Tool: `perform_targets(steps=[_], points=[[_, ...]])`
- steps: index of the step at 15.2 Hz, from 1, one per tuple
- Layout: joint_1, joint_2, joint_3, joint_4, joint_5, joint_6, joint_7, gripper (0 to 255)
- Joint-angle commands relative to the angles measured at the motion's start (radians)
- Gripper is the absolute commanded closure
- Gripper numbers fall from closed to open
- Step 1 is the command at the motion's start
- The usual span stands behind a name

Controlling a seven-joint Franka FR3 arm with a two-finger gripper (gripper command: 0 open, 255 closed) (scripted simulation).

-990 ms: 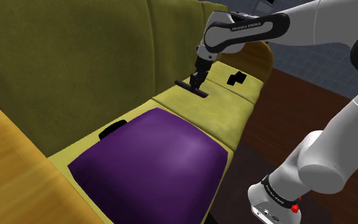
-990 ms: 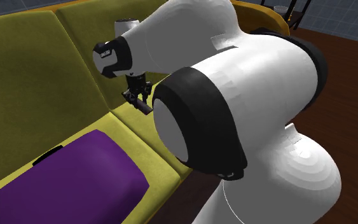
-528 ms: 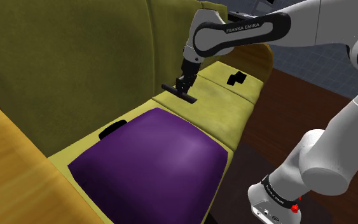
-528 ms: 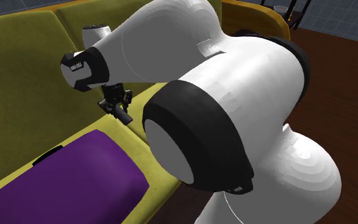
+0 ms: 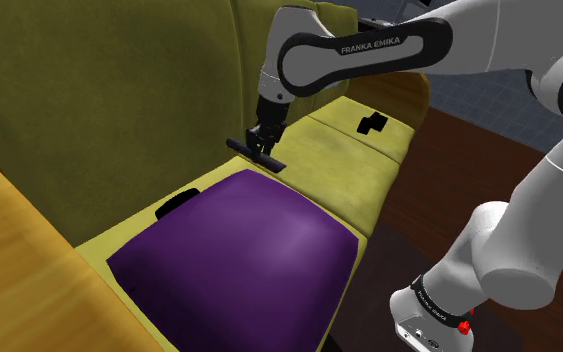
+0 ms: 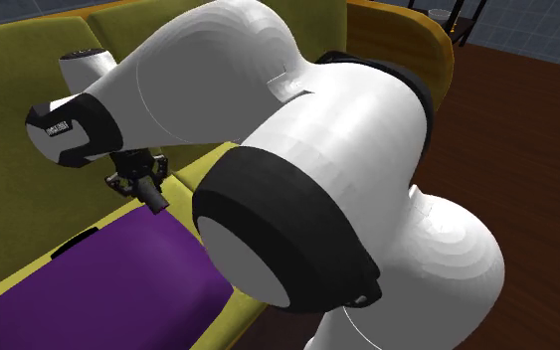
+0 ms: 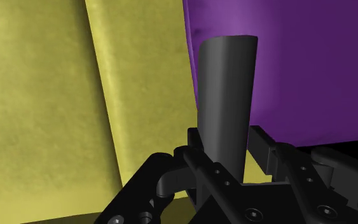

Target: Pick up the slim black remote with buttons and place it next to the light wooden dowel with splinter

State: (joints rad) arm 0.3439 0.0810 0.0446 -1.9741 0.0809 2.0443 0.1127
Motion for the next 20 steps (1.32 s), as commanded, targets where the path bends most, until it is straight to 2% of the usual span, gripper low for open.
perform_targets(steps=[1, 8, 20], points=[[0.025, 0.018, 0.021, 0.019, -0.003, 0.002, 0.048, 255], [0.116, 0.128, 0.085, 0.162, -0.026, -0.02, 0.213, 255], [0.119, 0.188, 0.083, 0.078, -0.03, 0.125, 0.208, 255]])
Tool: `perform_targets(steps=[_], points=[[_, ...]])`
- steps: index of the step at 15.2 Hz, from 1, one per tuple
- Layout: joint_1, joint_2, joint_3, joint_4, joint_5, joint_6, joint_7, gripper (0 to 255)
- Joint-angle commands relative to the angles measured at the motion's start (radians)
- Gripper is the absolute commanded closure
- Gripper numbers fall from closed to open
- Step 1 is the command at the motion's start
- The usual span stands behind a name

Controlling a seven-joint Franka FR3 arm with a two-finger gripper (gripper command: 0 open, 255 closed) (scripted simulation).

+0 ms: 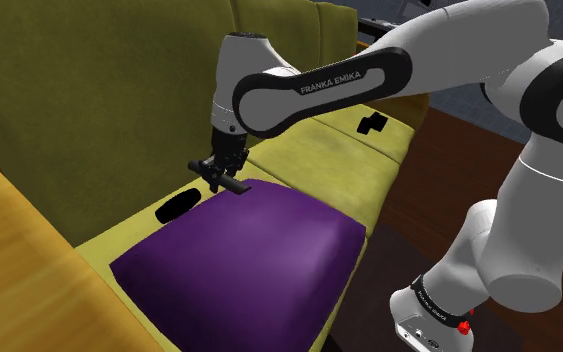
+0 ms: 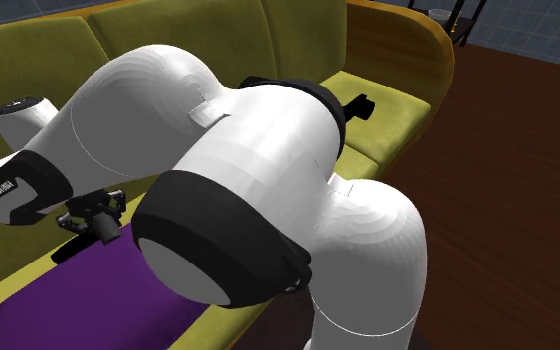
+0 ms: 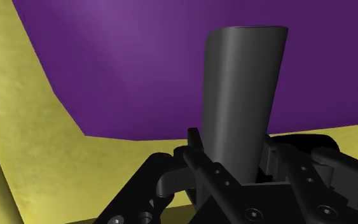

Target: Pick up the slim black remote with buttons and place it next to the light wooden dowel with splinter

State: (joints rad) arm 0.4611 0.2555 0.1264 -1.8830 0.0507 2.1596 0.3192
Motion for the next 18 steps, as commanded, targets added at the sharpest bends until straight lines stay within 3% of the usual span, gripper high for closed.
perform_targets(steps=[1, 6, 14, 15, 18], points=[[0.002, 0.02, 0.001, -0.019, 0.0, 0.021, 0.001, 255], [0.004, 0.058, 0.0, -0.046, -0.003, 0.085, -0.001, 255], [0.004, 0.058, 0.0, -0.046, -0.003, 0.085, -0.001, 255], [0.01, 0.075, 0.0, -0.031, -0.007, 0.089, 0.008, 0], [0.016, 0.073, 0.003, -0.041, -0.008, 0.097, 0.016, 0]])
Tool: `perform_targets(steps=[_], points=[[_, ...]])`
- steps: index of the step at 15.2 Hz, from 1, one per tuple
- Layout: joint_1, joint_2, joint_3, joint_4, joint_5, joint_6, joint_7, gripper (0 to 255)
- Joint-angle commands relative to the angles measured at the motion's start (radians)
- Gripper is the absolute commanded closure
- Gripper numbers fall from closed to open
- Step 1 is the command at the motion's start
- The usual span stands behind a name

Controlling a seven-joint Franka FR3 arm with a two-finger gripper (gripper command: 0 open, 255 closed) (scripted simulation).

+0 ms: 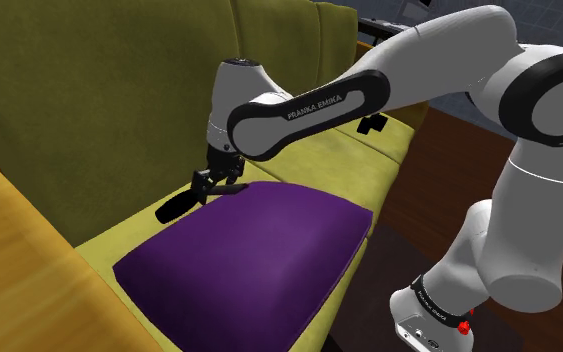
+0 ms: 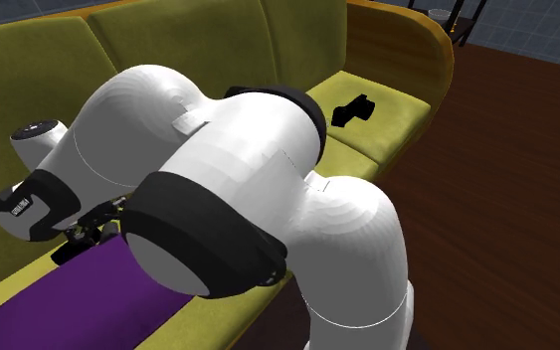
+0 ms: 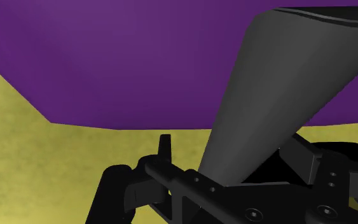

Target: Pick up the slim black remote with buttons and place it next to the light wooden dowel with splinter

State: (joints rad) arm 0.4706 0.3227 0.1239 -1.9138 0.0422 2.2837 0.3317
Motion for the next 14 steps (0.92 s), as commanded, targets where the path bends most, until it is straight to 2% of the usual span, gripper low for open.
perform_targets(steps=[1, 6, 14], points=[[0.004, 0.009, 0.005, -0.008, 0.001, -0.025, 0.0, 0], [-0.012, -0.071, 0.002, 0.034, 0.011, -0.149, -0.017, 0], [-0.012, -0.071, 0.002, 0.034, 0.011, -0.149, -0.017, 0]])
